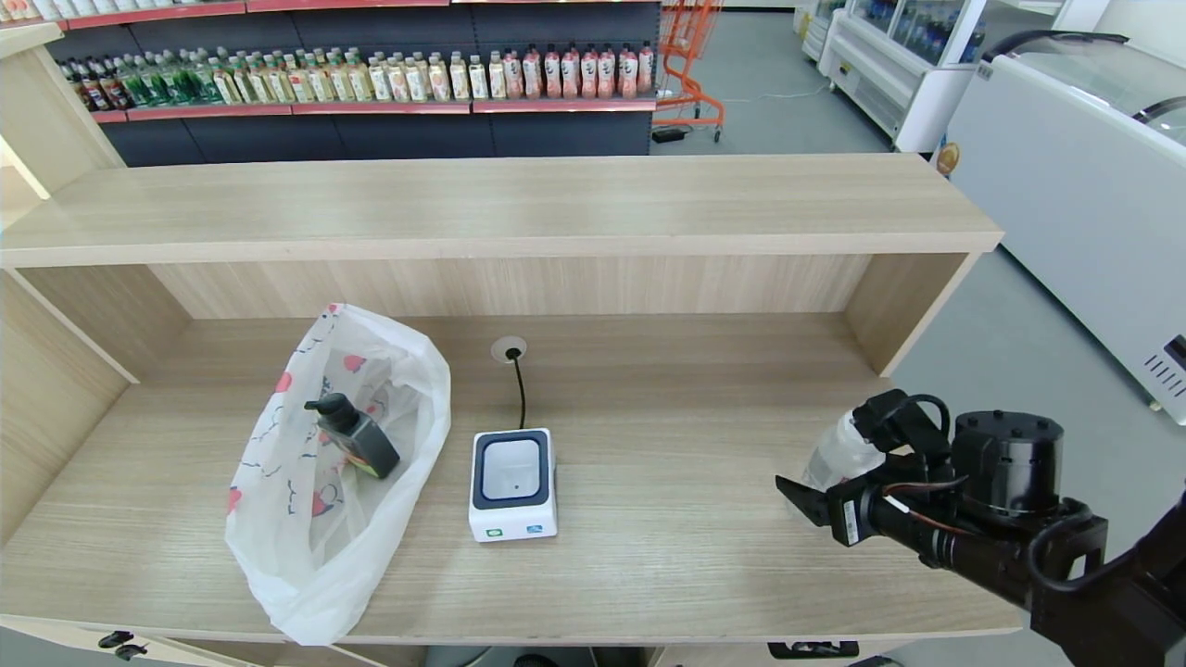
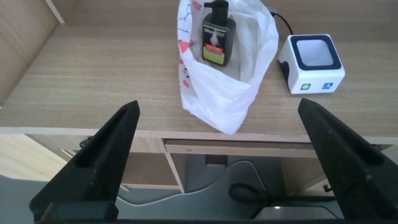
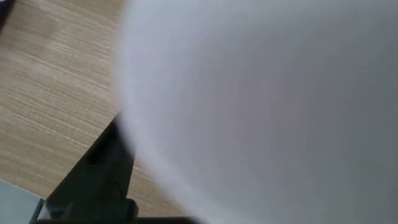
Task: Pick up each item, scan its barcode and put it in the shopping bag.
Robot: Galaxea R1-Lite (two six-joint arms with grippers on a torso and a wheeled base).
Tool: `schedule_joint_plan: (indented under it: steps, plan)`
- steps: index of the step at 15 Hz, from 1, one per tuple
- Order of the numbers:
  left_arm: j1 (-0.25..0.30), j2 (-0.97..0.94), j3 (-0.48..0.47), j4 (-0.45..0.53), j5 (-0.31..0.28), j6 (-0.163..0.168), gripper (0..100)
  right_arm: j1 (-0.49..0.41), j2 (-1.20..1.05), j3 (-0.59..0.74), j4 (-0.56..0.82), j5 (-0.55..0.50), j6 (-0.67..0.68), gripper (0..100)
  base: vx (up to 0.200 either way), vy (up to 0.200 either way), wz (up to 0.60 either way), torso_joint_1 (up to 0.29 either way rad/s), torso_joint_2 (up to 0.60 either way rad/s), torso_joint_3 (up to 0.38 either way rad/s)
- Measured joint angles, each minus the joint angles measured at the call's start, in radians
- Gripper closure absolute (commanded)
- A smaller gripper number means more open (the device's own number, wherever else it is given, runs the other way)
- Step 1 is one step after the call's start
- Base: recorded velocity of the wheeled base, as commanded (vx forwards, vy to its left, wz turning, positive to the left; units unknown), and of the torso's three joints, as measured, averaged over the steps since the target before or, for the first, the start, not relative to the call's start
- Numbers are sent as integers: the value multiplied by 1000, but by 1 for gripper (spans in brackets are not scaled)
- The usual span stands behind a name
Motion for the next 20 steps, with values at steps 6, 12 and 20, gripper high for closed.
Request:
schedule_joint_plan:
  steps: [6,12,20]
  plan:
    - [0,0,0,0,0,0,0,-29,10,1,-26,28,0,100,0,0,0,0,0,0]
    - [0,0,0,0,0,0,0,-30,23,25,-53,46,-28,100,0,0,0,0,0,0]
    - [0,0,0,0,0,0,0,-53,34,63,-113,137,-5,100,0,0,0,0,0,0]
